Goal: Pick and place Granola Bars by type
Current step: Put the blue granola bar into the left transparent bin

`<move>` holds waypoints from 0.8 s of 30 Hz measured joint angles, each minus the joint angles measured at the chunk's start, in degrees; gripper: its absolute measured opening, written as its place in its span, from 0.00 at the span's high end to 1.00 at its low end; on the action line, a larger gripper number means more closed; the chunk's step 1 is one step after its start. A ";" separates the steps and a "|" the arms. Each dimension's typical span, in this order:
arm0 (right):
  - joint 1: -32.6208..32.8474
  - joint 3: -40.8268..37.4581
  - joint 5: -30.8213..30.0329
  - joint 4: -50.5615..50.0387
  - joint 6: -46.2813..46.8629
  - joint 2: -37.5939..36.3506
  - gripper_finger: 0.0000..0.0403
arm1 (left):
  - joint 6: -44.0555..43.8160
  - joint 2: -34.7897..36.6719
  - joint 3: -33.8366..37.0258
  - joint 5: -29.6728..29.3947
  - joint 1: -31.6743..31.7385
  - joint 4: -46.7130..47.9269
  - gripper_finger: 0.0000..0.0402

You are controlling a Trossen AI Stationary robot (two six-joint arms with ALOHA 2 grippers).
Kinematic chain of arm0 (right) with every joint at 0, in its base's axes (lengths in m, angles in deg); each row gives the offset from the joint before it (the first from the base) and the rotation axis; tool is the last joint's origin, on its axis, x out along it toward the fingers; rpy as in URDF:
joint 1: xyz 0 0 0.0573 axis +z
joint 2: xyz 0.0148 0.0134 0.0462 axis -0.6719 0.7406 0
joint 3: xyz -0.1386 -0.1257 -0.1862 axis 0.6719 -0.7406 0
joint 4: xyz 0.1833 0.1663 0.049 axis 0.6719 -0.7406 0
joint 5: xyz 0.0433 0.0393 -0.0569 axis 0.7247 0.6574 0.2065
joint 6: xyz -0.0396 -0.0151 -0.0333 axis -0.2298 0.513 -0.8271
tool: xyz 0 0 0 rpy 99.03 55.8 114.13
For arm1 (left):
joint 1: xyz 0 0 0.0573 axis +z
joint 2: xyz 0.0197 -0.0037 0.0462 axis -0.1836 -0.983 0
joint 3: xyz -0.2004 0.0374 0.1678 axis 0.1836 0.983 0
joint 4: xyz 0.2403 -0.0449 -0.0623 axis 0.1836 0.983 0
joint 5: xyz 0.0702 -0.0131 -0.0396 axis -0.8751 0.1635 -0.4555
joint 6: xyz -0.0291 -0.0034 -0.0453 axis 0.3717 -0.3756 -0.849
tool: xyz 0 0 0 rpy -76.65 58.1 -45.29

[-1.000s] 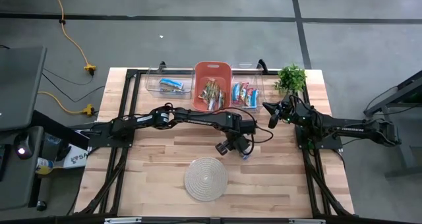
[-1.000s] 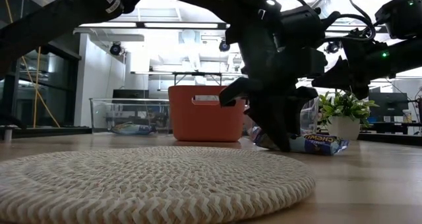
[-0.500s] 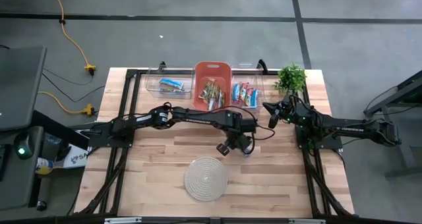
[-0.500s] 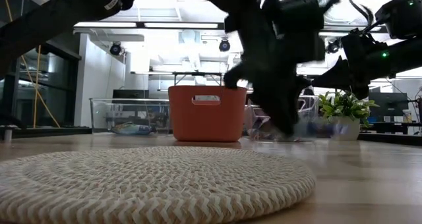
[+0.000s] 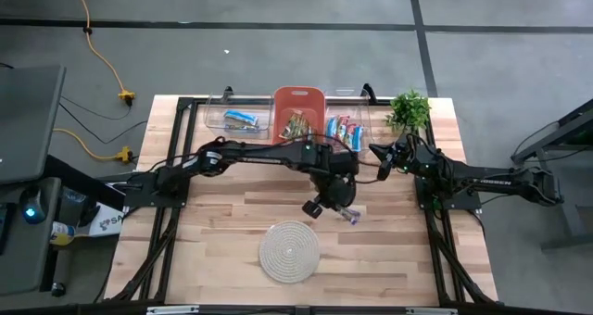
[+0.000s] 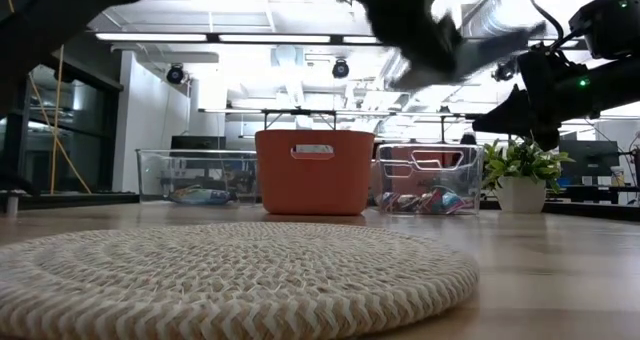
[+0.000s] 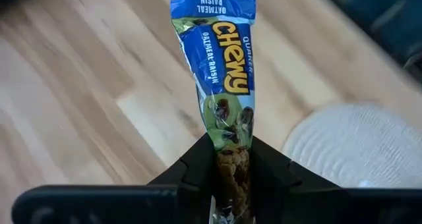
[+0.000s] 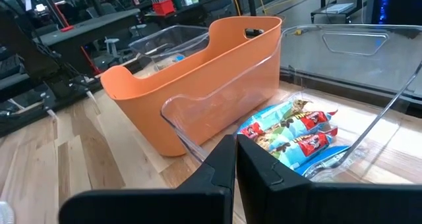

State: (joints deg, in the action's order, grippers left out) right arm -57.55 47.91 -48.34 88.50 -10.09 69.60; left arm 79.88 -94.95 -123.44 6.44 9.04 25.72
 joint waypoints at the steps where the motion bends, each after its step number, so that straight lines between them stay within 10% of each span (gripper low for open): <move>1: 0.00 0.01 -0.03 -0.01 0.00 -0.01 1.00 | -1.03 0.99 -0.01 0.57 0.00 -0.63 0.82; 14: -0.02 0.02 -0.02 -0.07 0.00 0.07 1.00 | -14.28 17.64 -0.14 3.03 0.44 -8.15 0.82; 24: -0.02 0.01 0.01 -0.22 0.00 0.01 1.00 | -29.50 26.35 -0.15 -11.44 0.41 -20.11 0.82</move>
State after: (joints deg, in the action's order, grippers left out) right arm -57.57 47.92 -48.33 88.27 -10.09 69.61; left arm 50.39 -68.60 -123.59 -4.99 9.45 5.62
